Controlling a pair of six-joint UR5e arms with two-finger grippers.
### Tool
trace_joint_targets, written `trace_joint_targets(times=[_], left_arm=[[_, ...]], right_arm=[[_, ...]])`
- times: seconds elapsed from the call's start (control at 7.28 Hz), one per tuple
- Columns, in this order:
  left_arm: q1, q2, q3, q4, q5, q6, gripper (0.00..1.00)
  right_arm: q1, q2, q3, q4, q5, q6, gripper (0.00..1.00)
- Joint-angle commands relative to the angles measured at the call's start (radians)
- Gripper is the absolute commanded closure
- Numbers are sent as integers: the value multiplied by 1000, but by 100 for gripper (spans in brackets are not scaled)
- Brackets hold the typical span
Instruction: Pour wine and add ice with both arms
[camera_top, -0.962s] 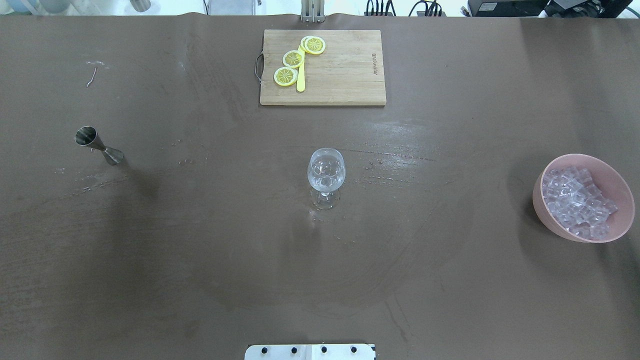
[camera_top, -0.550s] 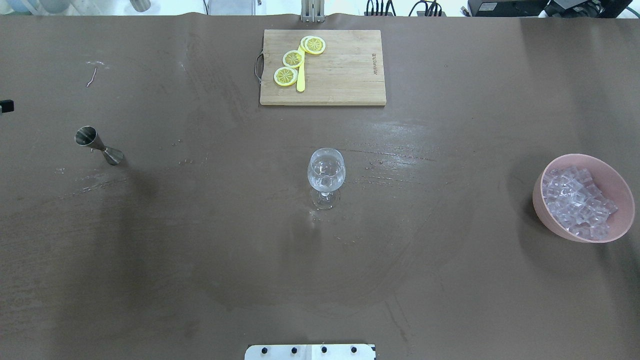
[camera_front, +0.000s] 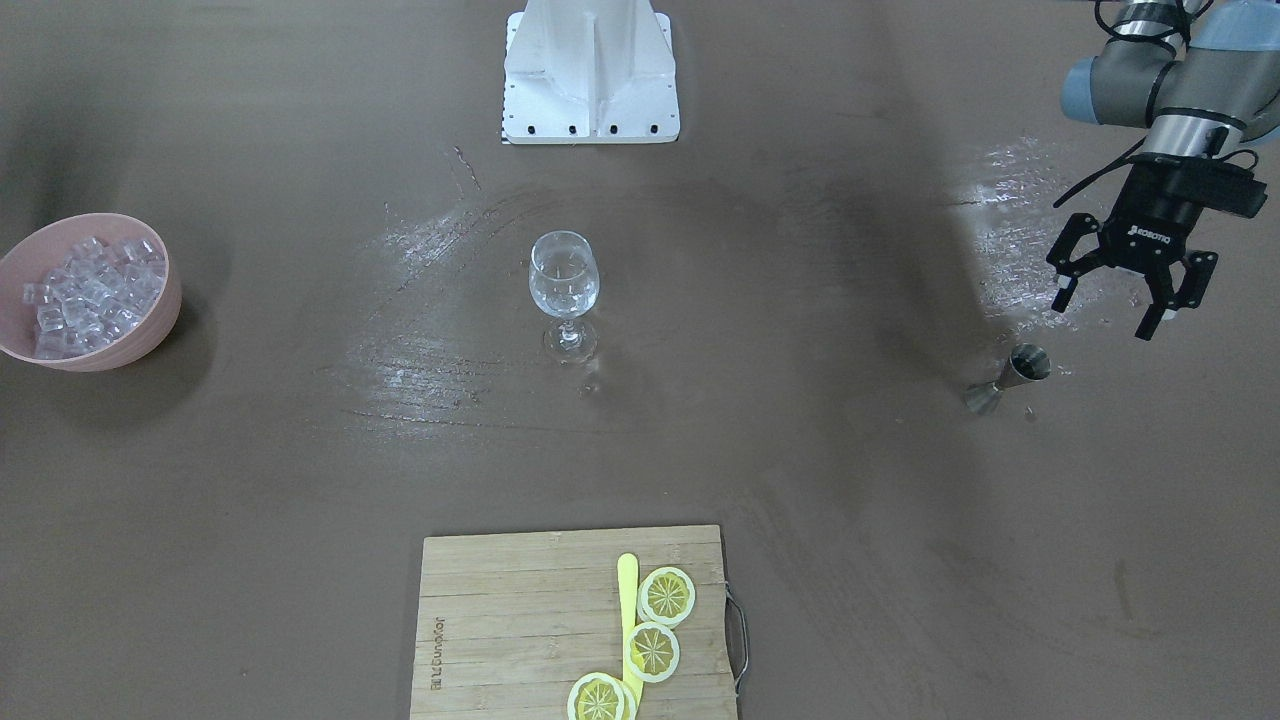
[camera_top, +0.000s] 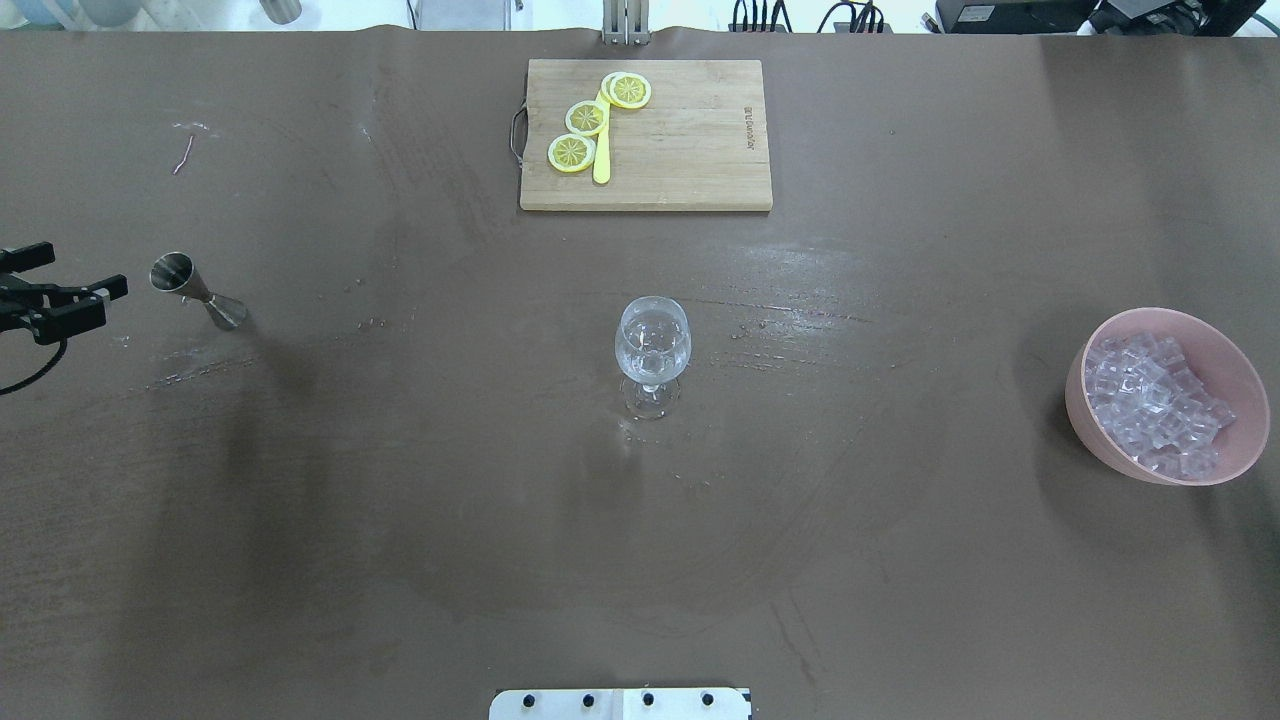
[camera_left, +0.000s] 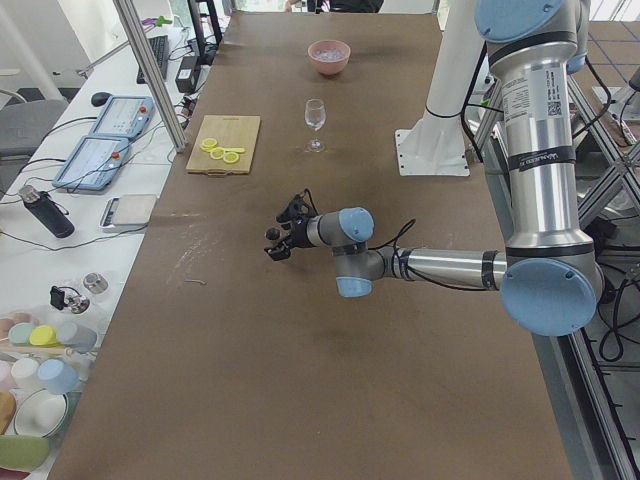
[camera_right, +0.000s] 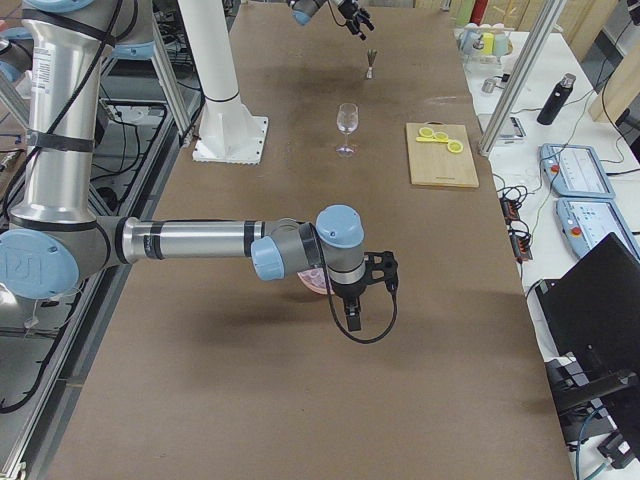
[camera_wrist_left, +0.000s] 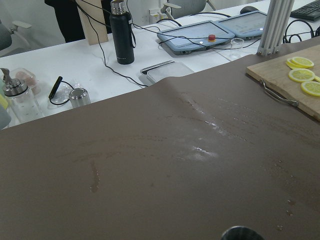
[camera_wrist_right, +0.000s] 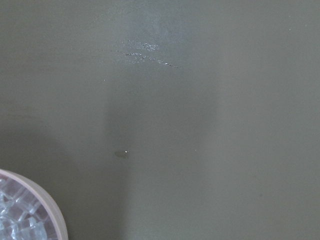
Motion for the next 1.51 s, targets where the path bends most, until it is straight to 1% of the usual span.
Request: trace_joint_targets(times=[0.0,0.14,0.27,0.41,0.55,0.69,0.82,1.37], left_arm=[[153,7,-1,-7,216,-75,2],[209,6,-1,-9,303,-100,2],[229,-3,6,-9,365,-112,2],[229,-28,43,-9,404,-114,2],[229,-80,96,-10,439,-115,2],[231,-127,151,-12,448,-115,2],[231,-154,179,-12,450,-115,2],[239,-191,244,-15,453,-115,2]], right_arm=[[0,-3,0,0,1,0,0],[2,-3,1,0,1,0,0],[2,-3,1,0,-1,0,0],[0,-3,1,2,-1,0,0],[0,-1,1,2,-1,0,0],[0,-1,1,2,-1,0,0],[2,-1,1,2,-1,0,0],[0,-1,1,0,-1,2,0]])
